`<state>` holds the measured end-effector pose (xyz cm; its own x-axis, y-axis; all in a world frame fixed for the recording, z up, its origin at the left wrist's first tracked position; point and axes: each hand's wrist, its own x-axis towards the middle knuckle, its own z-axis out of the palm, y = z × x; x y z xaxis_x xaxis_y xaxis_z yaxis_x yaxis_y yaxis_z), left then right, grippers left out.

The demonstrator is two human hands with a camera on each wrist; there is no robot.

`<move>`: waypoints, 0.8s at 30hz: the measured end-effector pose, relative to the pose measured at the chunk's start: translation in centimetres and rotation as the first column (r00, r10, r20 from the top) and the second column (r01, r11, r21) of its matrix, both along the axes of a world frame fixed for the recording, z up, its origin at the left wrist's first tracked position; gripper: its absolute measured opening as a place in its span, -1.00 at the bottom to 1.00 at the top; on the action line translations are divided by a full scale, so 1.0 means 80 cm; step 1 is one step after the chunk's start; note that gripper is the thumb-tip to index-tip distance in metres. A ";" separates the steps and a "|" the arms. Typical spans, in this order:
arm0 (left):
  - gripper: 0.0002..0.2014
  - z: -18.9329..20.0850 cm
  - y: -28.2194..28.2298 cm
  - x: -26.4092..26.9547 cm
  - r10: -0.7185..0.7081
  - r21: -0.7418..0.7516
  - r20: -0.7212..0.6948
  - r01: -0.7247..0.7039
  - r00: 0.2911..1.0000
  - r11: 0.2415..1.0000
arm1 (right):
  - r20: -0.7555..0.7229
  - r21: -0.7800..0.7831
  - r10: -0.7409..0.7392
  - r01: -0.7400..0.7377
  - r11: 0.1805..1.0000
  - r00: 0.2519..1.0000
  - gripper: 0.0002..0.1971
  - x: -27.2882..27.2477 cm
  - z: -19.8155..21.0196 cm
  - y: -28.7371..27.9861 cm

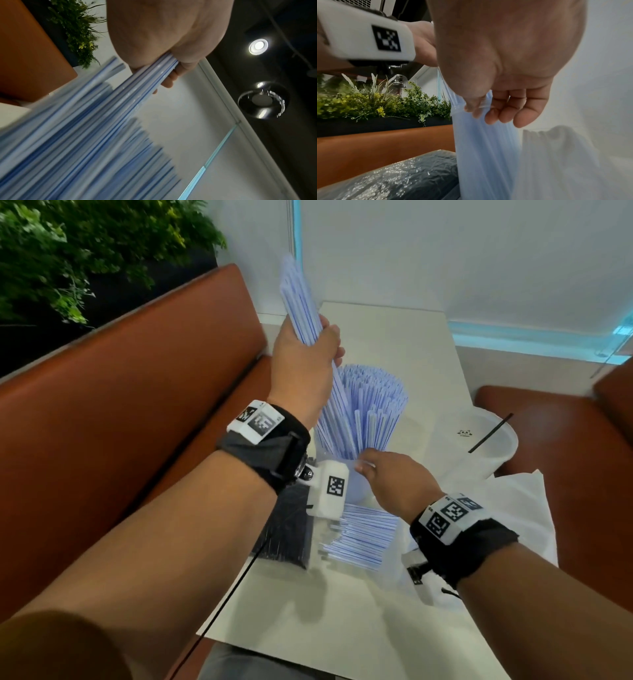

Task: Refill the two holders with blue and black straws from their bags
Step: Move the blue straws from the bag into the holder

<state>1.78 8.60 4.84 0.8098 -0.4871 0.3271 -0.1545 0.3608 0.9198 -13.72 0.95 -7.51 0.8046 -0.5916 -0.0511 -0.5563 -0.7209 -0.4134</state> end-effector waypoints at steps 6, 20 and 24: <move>-0.62 -0.051 0.008 0.004 -0.159 0.614 0.598 -0.322 0.785 0.721 | -0.017 -0.052 -0.005 0.004 0.999 1.000 -0.74 0.000 -0.001 0.004; -0.18 -0.033 0.003 0.011 -0.377 0.631 0.661 -0.210 0.649 0.746 | -0.036 -0.020 -0.029 0.029 0.999 0.999 -0.73 0.001 0.003 0.009; -0.40 -0.049 0.003 0.007 -0.490 0.657 0.724 -0.269 0.486 0.704 | -0.029 -0.009 -0.036 0.036 0.999 0.999 -0.73 0.000 0.003 0.010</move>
